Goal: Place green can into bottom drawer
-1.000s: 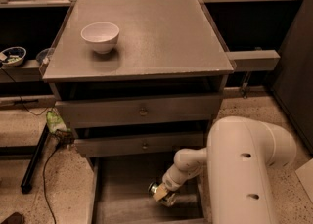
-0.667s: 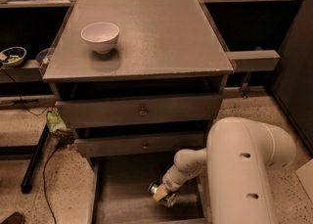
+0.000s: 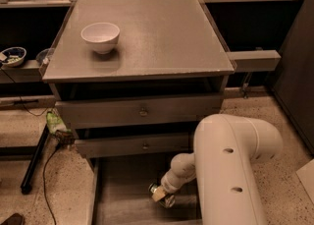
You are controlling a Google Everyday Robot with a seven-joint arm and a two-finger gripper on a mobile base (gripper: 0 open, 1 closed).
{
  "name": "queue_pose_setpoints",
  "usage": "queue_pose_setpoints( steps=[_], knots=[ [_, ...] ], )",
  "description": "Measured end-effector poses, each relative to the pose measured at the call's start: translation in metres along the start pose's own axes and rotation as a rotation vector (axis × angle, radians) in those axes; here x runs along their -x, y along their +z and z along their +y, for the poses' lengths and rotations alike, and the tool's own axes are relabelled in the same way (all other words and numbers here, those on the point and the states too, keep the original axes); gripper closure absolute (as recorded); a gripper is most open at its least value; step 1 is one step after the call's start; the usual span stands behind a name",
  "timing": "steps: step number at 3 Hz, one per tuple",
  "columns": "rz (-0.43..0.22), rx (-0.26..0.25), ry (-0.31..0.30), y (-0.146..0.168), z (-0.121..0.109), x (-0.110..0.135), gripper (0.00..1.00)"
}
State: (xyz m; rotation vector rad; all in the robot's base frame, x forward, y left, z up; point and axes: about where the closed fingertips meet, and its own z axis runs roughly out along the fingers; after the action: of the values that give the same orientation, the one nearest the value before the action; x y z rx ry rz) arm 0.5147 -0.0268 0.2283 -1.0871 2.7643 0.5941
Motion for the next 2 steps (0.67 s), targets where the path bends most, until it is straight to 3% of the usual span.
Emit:
queue_pose_setpoints(
  steps=[1, 2],
  knots=[
    [-0.028, -0.037, 0.028, 0.007, -0.010, 0.009, 1.00],
    [-0.037, -0.042, 0.071, 0.021, -0.022, 0.017, 1.00]
  ],
)
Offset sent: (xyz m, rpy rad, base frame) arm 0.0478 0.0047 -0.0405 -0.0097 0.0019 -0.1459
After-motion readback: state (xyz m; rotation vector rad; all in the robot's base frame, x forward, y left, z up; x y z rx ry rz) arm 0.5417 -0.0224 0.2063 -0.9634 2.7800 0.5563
